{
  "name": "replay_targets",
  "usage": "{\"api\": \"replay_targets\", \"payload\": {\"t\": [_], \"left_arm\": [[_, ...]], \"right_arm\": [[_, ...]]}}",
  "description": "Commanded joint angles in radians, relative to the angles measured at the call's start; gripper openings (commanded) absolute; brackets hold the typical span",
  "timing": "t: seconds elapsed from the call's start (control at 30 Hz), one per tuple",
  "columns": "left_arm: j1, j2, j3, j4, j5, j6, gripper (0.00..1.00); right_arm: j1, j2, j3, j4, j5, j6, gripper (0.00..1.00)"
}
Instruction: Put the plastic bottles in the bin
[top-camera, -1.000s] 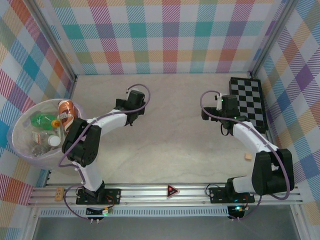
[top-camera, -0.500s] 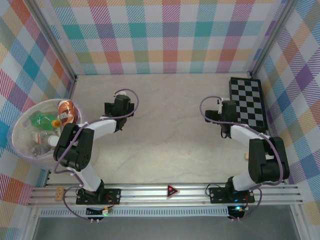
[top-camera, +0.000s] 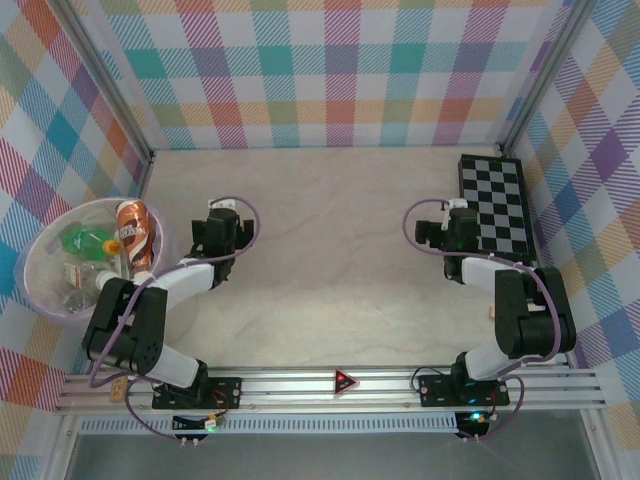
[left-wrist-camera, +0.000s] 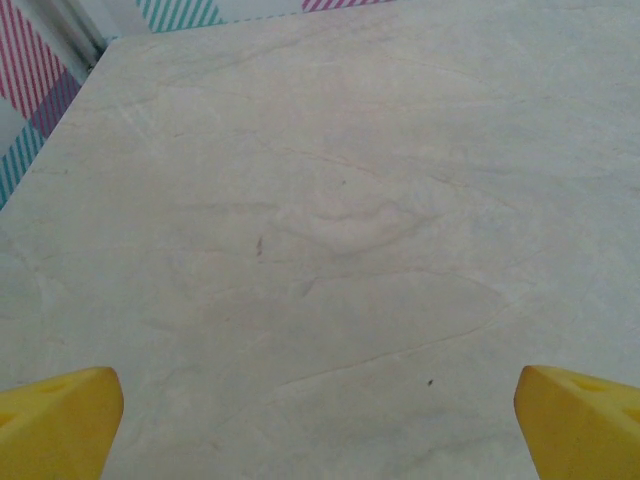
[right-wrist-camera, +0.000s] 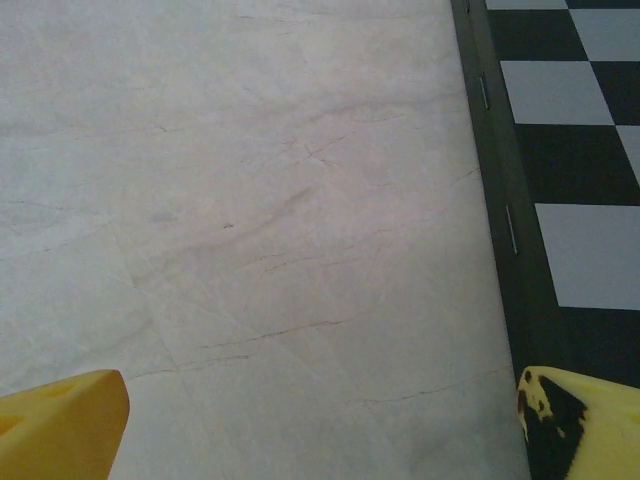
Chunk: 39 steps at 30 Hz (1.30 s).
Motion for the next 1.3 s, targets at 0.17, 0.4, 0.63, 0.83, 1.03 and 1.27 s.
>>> {"api": "replay_targets", "payload": {"t": [0.17,0.4,0.63,0.83,1.03,1.27], "left_arm": [[0.041,0.08,-0.04,0.164,0.039,0.008,1.0],[0.108,0.092,-0.111,0.279,0.137,-0.043,1.0],[0.132,0.081,-0.143,0.322,0.219,-0.044,1.0],[0.138,0.079,-0.15,0.333,0.25,-0.041,1.0],[0.16,0.085,-0.202,0.43,0.311,-0.046,1.0],[0.167,0.108,-0.236,0.506,0.324,-0.045,1.0]], "right_arm": [[-0.006,-0.049,-0.019,-0.009,0.01,-0.021,0.99],[-0.009,-0.067,-0.026,-0.043,0.008,-0.015,1.0],[-0.01,-0.062,-0.084,0.13,-0.03,0.001,1.0],[-0.011,-0.036,-0.166,0.321,-0.032,-0.001,1.0],[-0.016,0.003,-0.227,0.466,-0.05,-0.005,1.0],[-0.016,0.004,-0.222,0.455,-0.053,-0.004,1.0]]}}
